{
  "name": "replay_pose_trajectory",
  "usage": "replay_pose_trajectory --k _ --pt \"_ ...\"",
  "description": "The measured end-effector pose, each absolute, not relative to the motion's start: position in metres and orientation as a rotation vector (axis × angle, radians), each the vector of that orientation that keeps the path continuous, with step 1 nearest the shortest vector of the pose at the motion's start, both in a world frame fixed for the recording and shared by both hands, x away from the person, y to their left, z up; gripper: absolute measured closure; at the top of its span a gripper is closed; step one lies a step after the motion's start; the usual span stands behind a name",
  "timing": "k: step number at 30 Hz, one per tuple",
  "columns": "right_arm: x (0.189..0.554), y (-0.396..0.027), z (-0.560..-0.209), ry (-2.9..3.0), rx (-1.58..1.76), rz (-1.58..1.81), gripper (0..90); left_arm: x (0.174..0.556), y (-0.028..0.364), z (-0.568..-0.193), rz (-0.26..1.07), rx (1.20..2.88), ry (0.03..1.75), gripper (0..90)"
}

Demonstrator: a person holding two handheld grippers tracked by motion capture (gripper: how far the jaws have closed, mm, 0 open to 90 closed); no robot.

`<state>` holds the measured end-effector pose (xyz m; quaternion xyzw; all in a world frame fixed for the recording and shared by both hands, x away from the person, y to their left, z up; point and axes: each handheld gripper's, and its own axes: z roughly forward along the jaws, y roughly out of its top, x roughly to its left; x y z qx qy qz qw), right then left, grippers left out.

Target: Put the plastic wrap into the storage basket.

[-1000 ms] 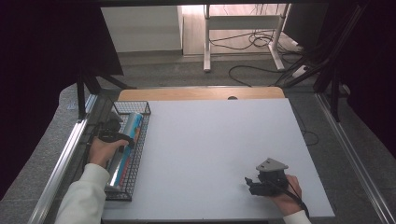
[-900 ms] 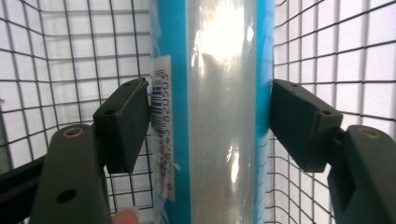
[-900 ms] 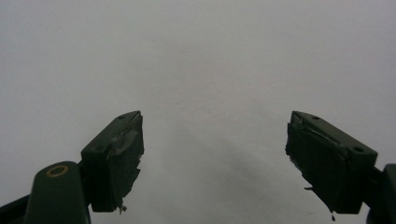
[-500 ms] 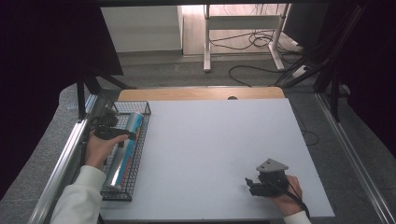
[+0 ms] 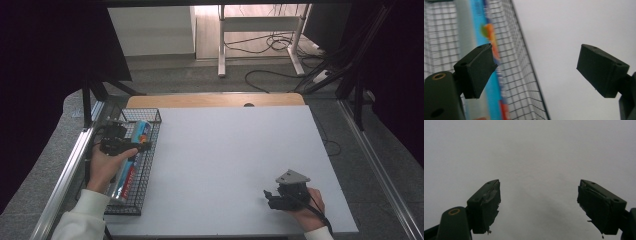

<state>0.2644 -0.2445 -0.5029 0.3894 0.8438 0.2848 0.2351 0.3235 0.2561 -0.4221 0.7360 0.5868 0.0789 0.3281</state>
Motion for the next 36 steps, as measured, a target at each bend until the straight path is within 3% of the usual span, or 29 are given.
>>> replay_pose_trajectory --k 17,26,36 --pt "0.262 -0.248 -0.496 2.308 1.038 0.873 18.5 0.263 0.175 -0.454 0.248 2.045 1.226 16.2" --pt "0.262 -0.250 -0.495 2.301 1.050 0.885 18.4 0.245 0.150 -0.483 0.202 2.095 1.194 16.1" --pt "0.263 -0.253 -0.495 2.293 1.051 0.883 18.4 0.241 0.140 -0.489 0.221 2.121 1.168 16.2"
